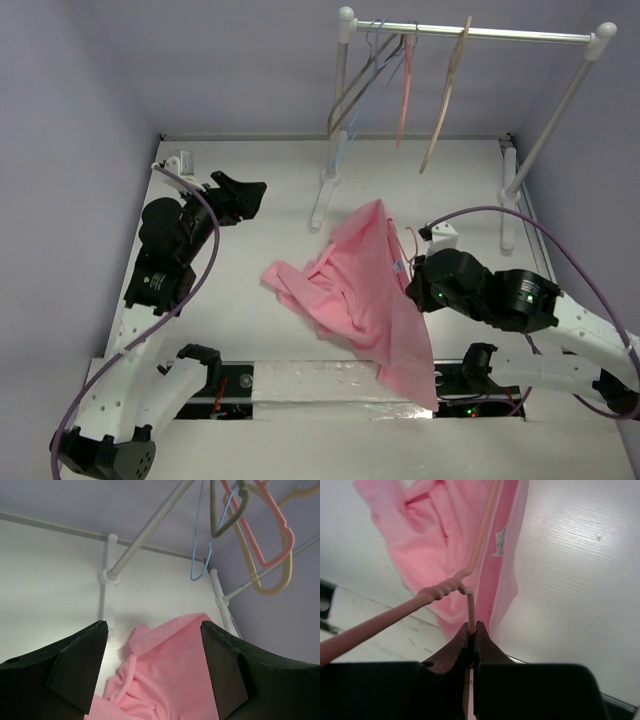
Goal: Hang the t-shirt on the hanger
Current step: Place the hanger at the clothesline.
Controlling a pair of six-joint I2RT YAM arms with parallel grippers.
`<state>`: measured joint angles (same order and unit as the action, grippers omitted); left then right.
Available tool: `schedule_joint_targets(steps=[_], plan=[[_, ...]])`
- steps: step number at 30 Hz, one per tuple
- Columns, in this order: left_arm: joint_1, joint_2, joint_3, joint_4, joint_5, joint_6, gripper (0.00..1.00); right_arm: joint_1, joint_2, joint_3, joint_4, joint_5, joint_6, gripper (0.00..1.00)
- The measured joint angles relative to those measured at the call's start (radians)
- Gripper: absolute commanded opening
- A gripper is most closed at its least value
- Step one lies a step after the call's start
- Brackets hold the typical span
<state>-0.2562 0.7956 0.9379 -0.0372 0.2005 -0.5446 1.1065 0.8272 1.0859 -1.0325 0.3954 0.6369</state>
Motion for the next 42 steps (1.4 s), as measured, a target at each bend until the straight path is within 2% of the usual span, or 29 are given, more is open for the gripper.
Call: schedule_joint_targets(steps=[4,12,16,20,23,26,27,32,42], plan=[[0.0,-0.054,-0.05,-0.032,0.018,0.057,0.73,0.0,0.05,0.008,-0.079,0.1,0.052,0.0],[0.0,-0.157,-0.137,-0.106,0.062,0.156,0.74,-0.014,0.01,0.109,-0.224,0.219,0.135,0.0],[0.0,-0.204,-0.175,-0.116,0.074,0.191,0.75,-0.084,0.034,0.143,-0.266,0.252,0.138,0.0],[0.0,-0.232,-0.199,-0.126,0.088,0.209,0.77,-0.301,0.072,0.147,-0.224,0.225,0.026,0.0],[0.0,-0.244,-0.199,-0.127,0.091,0.222,0.8,-0.55,0.119,0.149,-0.125,0.141,-0.117,0.0],[0.0,-0.259,-0.203,-0.133,0.091,0.232,0.85,-0.714,0.174,0.17,-0.03,0.07,-0.229,0.0],[0.0,-0.266,-0.206,-0.136,0.091,0.234,0.88,-0.745,0.195,0.188,-0.002,0.049,-0.26,0.0],[0.0,-0.291,-0.211,-0.151,0.091,0.242,0.89,-0.856,0.296,0.32,0.125,-0.056,-0.364,0.0],[-0.007,-0.316,-0.213,-0.155,0.118,0.249,0.94,-1.079,0.358,0.495,0.285,-0.268,-0.438,0.0]])
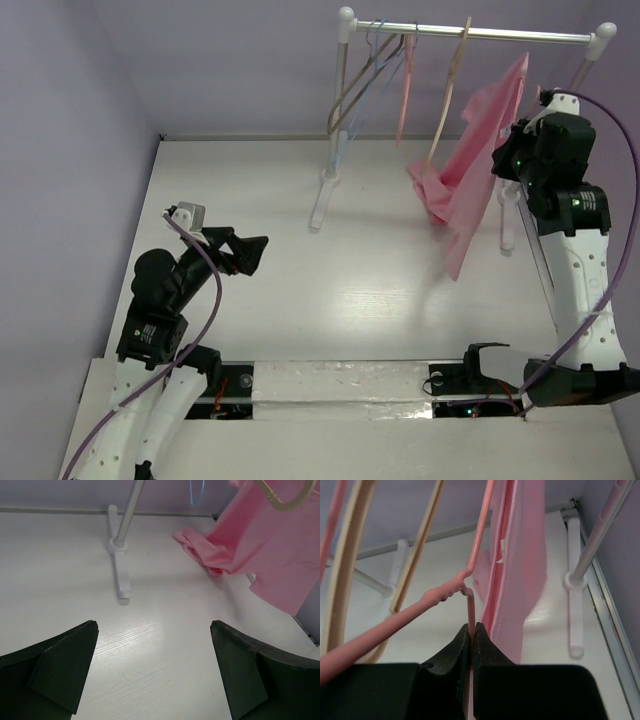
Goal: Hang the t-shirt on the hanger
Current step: Place the hanger at the clothesline.
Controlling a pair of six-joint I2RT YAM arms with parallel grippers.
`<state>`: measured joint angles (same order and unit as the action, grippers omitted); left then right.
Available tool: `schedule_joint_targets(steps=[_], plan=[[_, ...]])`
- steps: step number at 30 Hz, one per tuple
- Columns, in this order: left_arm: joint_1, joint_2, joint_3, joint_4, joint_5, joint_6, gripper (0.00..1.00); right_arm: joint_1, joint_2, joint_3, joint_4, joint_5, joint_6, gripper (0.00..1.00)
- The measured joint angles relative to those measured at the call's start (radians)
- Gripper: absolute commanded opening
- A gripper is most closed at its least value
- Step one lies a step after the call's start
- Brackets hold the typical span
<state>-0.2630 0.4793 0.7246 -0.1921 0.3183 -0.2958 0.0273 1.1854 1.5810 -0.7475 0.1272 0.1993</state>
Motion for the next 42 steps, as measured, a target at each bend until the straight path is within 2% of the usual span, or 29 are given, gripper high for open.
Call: schedule_joint_targets(steps=[7,16,22,34,42], plan=[[-0.011,-0.023,-0.012,0.0,0.012,0.001,0.95,-0.078,0.107,0.129,0.044,-0.133,-0.02,0.0],[-0.037,-0.021,-0.012,0.0,0.018,0.001,0.95,-0.134,0.325,0.379,0.029,-0.212,-0.039,0.0],[-0.051,-0.005,-0.012,0.0,0.021,0.0,0.95,-0.172,0.42,0.476,0.005,-0.233,-0.039,0.0],[-0.051,0.007,-0.012,0.0,0.022,0.0,0.94,-0.231,0.535,0.595,-0.032,-0.27,0.001,0.0],[-0.051,0.011,-0.012,0.0,0.022,0.0,0.94,-0.244,0.588,0.597,-0.008,-0.269,0.02,0.0]])
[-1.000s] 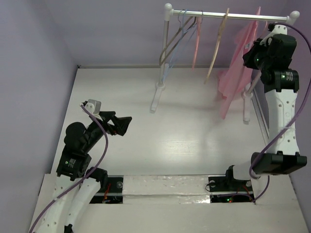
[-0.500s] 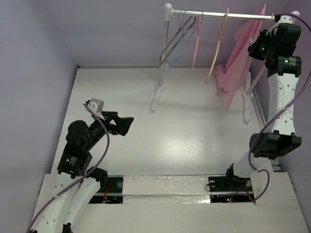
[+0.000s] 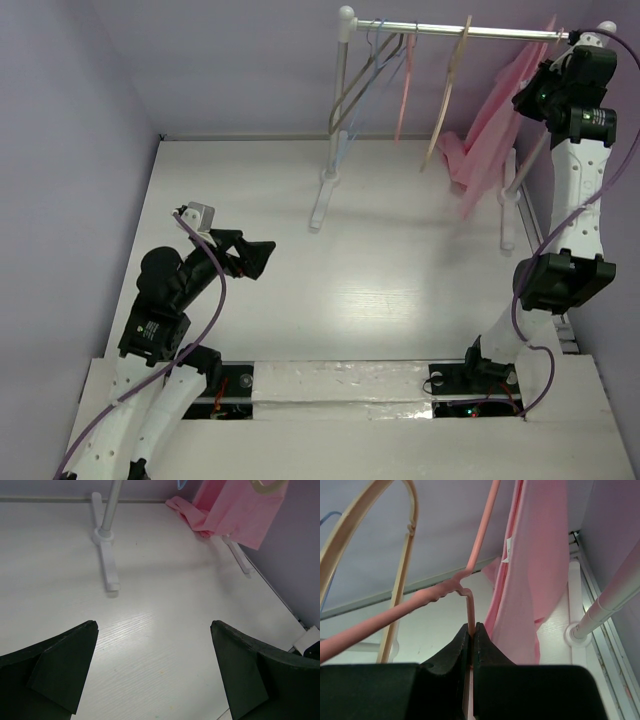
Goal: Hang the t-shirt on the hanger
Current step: Place the hanger at the clothesline, then reset both arms
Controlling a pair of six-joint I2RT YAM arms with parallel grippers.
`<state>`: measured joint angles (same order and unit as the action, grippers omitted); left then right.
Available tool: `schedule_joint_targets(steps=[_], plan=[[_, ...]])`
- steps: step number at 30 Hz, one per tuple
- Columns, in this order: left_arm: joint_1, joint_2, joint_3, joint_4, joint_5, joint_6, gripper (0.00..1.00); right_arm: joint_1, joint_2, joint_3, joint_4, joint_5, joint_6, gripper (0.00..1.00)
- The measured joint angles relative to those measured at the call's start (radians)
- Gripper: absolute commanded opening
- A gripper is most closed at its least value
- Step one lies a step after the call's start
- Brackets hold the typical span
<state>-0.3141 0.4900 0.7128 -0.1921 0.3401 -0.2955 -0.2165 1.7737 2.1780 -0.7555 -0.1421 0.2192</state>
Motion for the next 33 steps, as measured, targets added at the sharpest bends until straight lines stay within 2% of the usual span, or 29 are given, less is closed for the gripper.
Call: schedule_joint_targets(steps=[8,16,17,19,20,21,24,29,33], plan=[[0.0,0.002,0.0,0.0,0.0,0.0,0.94,-0.015,-0.008,-0.083,0.053,0.001,0.019,0.0],[0.0,0.006,0.0,0.0,-0.002,0.0,0.94,-0.045,-0.008,-0.064,0.039,-0.016,0.04,0.0],[0.0,0.006,0.0,0.0,-0.003,0.0,0.94,-0.046,-0.008,-0.066,0.041,-0.015,0.043,0.09],[0.0,0.006,0.0,0.0,-0.004,0.0,0.94,-0.047,-0.021,-0.104,0.065,-0.016,0.048,0.56],[0.0,0.006,0.0,0.0,-0.004,0.0,0.94,-0.047,-0.024,-0.111,0.066,-0.016,0.05,0.56],[0.0,0.006,0.0,0.0,-0.005,0.0,0.94,-0.047,-0.035,-0.134,0.066,-0.016,0.054,0.73],[0.0,0.006,0.0,0.0,-0.008,-0.001,0.95,-0.047,-0.074,-0.179,0.068,-0.022,0.072,0.99],[0.0,0.006,0.0,0.0,-0.031,-0.001,0.98,-0.047,-0.224,-0.269,0.105,-0.029,0.104,1.0],[0.0,0.006,0.0,-0.001,-0.053,-0.002,0.99,-0.047,-0.493,-0.471,0.231,-0.024,0.148,1.0]])
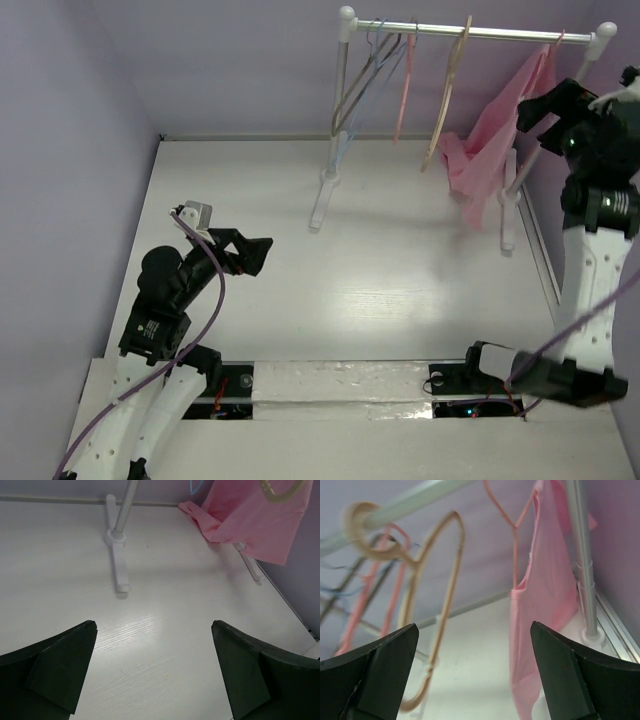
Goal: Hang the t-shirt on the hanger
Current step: Reset both arms
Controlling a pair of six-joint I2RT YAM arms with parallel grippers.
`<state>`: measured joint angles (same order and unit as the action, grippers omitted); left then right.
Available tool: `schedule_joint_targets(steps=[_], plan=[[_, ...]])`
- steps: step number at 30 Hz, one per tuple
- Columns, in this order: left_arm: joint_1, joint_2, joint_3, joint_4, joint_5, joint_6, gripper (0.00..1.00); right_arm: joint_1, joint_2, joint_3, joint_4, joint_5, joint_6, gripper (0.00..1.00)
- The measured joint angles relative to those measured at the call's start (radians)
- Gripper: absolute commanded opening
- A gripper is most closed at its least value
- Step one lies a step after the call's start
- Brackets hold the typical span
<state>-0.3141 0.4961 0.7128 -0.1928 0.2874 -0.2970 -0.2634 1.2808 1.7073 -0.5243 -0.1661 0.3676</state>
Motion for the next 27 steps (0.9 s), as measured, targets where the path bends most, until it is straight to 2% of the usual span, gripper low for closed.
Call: schedule_joint_targets(steps=[6,12,15,19,27], plan=[[0.0,-0.012,0.0,-0.008,-0.038,0.0,0.99,0.0,-0.454,-0.318,0.166,-0.064,0.082,1.0],[0.0,-0.073,-0.001,-0.013,-0.076,0.0,0.99,0.0,-0.95,-0.688,0.275,-0.356,0.253,1.0],[0.0,-0.136,-0.015,-0.005,-0.098,0.0,0.99,0.005,-1.12,-0.747,0.227,-0.439,0.295,1.0],[0.0,-0.197,-0.033,0.016,-0.124,0.0,0.99,0.033,-1.213,-0.748,0.153,-0.448,0.303,1.0],[0.0,-0.216,-0.059,0.044,-0.129,0.002,0.98,0.049,-1.217,-0.742,-0.089,-0.383,0.253,1.0]])
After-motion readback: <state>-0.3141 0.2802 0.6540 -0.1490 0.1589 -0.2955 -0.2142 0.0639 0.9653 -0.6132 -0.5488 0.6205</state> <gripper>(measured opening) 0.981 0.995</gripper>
